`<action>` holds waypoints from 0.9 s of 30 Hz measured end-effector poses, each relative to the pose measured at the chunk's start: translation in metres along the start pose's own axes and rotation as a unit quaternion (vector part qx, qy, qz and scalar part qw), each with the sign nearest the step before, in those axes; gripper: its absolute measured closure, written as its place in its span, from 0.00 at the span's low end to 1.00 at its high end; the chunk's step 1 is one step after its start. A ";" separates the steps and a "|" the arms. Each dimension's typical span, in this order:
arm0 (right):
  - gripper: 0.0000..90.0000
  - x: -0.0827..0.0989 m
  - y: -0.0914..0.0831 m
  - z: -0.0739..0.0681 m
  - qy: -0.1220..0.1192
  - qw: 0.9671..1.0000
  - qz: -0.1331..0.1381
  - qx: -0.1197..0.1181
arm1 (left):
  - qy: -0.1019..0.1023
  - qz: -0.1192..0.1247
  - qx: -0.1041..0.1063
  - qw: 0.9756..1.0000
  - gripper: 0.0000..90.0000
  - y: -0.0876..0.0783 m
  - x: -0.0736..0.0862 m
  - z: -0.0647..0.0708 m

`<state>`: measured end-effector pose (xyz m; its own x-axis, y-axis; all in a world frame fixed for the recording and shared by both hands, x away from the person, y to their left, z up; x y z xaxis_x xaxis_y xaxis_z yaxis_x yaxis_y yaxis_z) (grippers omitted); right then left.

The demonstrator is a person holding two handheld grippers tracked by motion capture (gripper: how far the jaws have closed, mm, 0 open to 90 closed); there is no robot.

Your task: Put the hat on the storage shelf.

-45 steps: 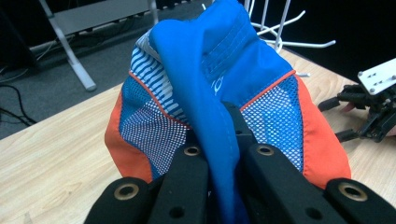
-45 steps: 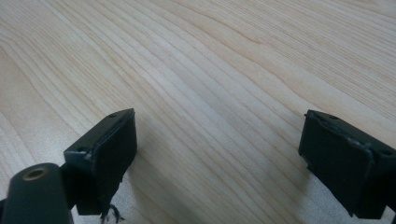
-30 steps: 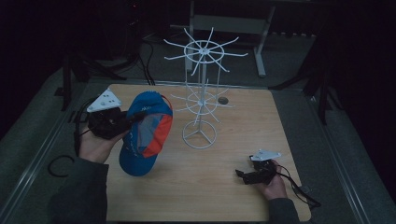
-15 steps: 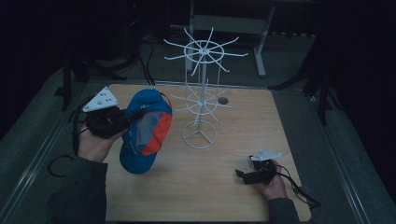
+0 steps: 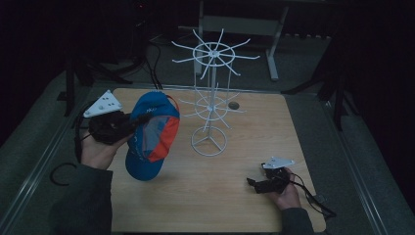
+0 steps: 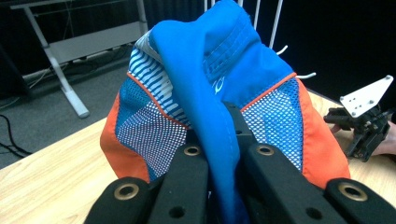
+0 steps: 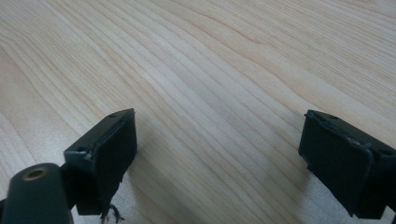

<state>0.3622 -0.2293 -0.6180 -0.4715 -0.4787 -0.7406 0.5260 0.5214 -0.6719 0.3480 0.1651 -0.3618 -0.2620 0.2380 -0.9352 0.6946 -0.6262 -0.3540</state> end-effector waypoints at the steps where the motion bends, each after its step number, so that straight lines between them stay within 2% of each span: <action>1: 0.12 0.000 0.000 0.000 0.000 1.000 0.000 0.000 | 0.000 0.001 0.000 1.000 1.00 0.000 0.000 0.000; 27: 0.12 0.000 0.000 0.000 0.000 1.000 0.000 0.000 | 0.001 0.025 0.003 1.000 1.00 -0.006 -0.016 0.002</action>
<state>0.3623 -0.2293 -0.6180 -0.4709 -0.4787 -0.7410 0.5263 0.5217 -0.6715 0.3469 0.1636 -0.3451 -0.2252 0.2078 -0.9519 0.7030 -0.6418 -0.3064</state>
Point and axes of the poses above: each handheld gripper's, and its own axes: y roughly forward along the jaws, x roughly out of its underside, z roughly to its right, the point moved 8 cm from there along y, roughly forward along the jaws, and after that the axes turned 2 degrees about z, right-handed, at the moved point
